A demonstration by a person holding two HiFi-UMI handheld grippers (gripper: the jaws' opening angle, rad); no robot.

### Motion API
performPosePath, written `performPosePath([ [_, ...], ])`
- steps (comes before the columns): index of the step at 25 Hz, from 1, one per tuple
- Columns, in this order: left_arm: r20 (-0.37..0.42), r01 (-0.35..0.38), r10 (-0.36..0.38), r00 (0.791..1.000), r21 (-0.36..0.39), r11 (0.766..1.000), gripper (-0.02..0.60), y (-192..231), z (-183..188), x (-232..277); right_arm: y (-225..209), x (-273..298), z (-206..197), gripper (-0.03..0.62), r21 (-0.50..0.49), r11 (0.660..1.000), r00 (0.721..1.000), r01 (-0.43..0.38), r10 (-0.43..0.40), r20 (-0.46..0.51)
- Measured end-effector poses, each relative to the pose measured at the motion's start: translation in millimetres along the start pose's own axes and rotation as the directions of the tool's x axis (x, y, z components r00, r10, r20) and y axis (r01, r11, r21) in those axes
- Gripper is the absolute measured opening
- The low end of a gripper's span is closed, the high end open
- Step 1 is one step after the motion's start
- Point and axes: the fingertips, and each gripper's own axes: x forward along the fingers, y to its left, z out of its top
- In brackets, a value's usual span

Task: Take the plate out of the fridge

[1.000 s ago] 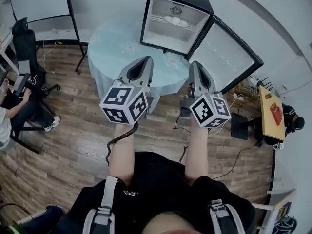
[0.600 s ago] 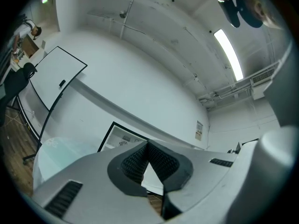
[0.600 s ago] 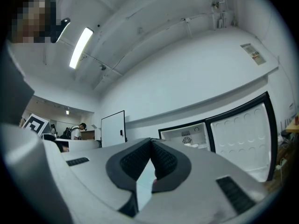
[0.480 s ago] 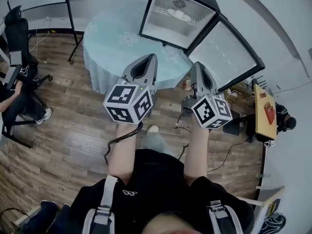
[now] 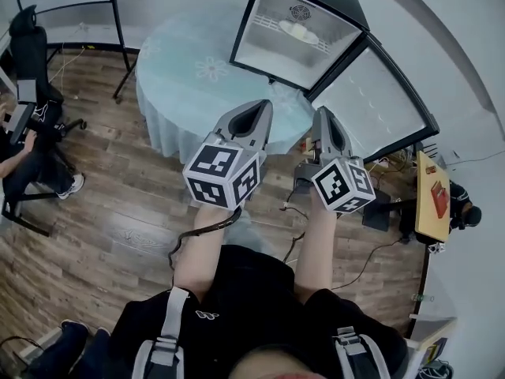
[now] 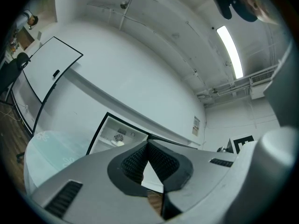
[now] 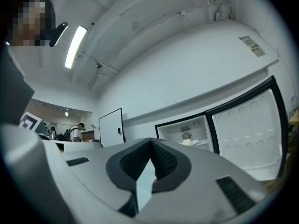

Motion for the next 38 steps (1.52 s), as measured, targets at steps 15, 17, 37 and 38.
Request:
performPosePath([
  [15, -0.133, -0.075, 0.051, 0.99, -0.178, 0.981, 0.0, 61, -71, 111, -97, 92, -40, 0.0, 0.035, 0.998, 0.994, 0.058, -0.054, -0.094],
  [17, -0.123, -0.072, 0.045, 0.991, -0.231, 0.97, 0.0, 68, -70, 126, -109, 106, -40, 0.0, 0.038, 0.997, 0.994, 0.063, -0.059, -0.091],
  [37, -0.139, -0.256, 0.226, 0.964, -0.266, 0.929, 0.0, 118, -75, 274, -235, 214, -48, 0.0, 0.281, 0.956, 0.997, 0.081, -0.075, -0.033],
  [38, -0.133, -0.261, 0.232, 0.964, -0.272, 0.926, 0.0, 120, -73, 275, -234, 217, -48, 0.0, 0.287, 0.955, 0.997, 0.076, -0.069, -0.034],
])
